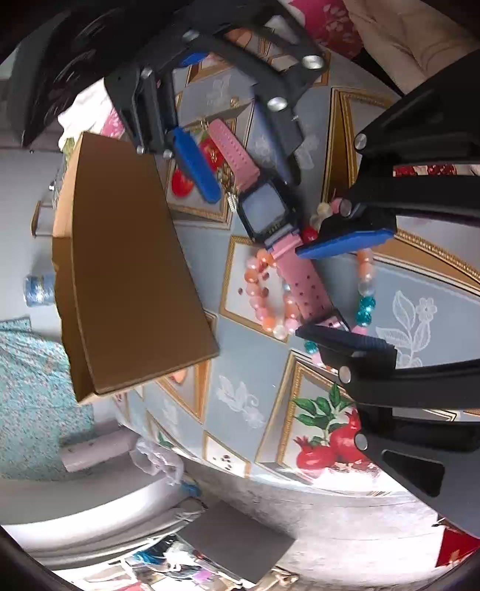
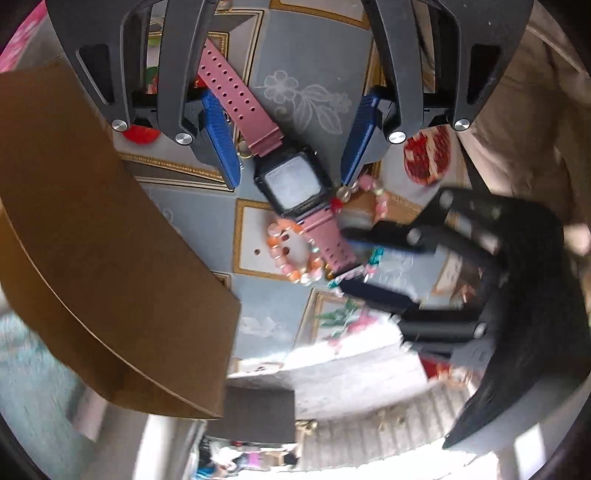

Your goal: Organize jewelry

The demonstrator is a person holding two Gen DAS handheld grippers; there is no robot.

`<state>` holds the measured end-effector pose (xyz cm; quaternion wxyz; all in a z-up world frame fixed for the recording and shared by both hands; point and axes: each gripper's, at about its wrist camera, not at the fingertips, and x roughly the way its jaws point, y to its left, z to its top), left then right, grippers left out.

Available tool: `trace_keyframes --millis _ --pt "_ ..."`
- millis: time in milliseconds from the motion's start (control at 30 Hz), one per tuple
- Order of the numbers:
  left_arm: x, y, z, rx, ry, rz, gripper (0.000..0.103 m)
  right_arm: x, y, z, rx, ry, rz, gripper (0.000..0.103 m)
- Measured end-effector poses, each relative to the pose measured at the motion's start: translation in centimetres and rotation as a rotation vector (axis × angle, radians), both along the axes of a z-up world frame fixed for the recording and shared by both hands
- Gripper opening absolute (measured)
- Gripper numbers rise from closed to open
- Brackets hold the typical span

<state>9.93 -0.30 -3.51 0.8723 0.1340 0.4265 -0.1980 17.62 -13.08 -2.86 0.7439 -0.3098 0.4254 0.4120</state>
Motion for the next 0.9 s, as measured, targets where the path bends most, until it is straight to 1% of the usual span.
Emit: trace_keyframes --millis 67,133,167,200,233,333,367,400,433,500,567,633,700,767,867,900 --pt "0.2 0.1 -0.1 -0.007 0.008 0.009 0.036 -0.9 0.2 -0.8 -0.044 -0.032 0.019 0.054" --pt "0.2 0.3 -0.1 -0.016 0.009 0.013 0.036 -0.9 0.6 -1.5 -0.075 -0.043 0.034 0.054" --pt "0.2 0.4 0.0 -0.023 0.006 0.011 0.037 -0.6 0.6 -1.5 -0.066 -0.036 0.038 0.054" --pt "0.1 0.4 0.2 -0.029 0.002 0.007 0.036 -0.5 0.7 -1.7 -0.062 -0.013 0.036 0.051" --pt "0.0 0.5 0.4 -0.038 -0.004 0.001 0.037 -0.1 0.6 -1.6 -0.055 0.01 0.03 0.044" --pt "-0.2 0.6 0.8 -0.052 -0.014 -0.018 0.037 1.8 0.1 -1.8 -0.014 0.109 0.011 0.041" --pt "-0.2 0.4 0.7 -0.049 -0.014 -0.028 0.039 2.3 -0.1 -1.8 0.003 0.135 0.006 0.041" --pt "-0.2 0.3 0.7 -0.041 -0.015 -0.038 0.044 3.2 -0.6 -1.7 0.034 0.186 -0.007 0.041" --pt "-0.2 0.1 0.8 -0.032 -0.02 -0.045 0.046 3.7 -0.9 -1.6 0.046 0.209 -0.012 0.041" --pt "-0.4 -0.6 0.7 -0.005 -0.035 -0.073 0.054 4.7 -1.5 -1.5 0.08 0.265 -0.024 0.041" --pt "-0.6 -1.3 0.5 0.026 -0.045 -0.101 0.058 5.7 -2.2 -1.4 0.11 0.313 -0.032 0.041" --pt "-0.7 -2.0 0.4 0.066 -0.061 -0.114 0.059 6.8 -2.9 -1.5 0.142 0.366 -0.04 0.041" --pt "-0.6 -2.5 0.0 0.108 -0.068 -0.115 0.06 7.6 -3.5 -1.4 0.161 0.395 -0.042 0.041" --pt "-0.6 -2.8 -0.1 0.129 -0.076 -0.116 0.06 8.3 -4.4 -1.4 0.182 0.429 -0.046 0.04" --pt "-0.4 -2.7 -0.2 0.138 -0.069 -0.119 0.06 9.3 -5.3 -1.5 0.209 0.47 -0.045 0.04" --pt "-0.4 -2.7 -0.3 0.143 -0.068 -0.124 0.059 9.0 -5.8 -2.0 0.215 0.479 -0.045 0.04"
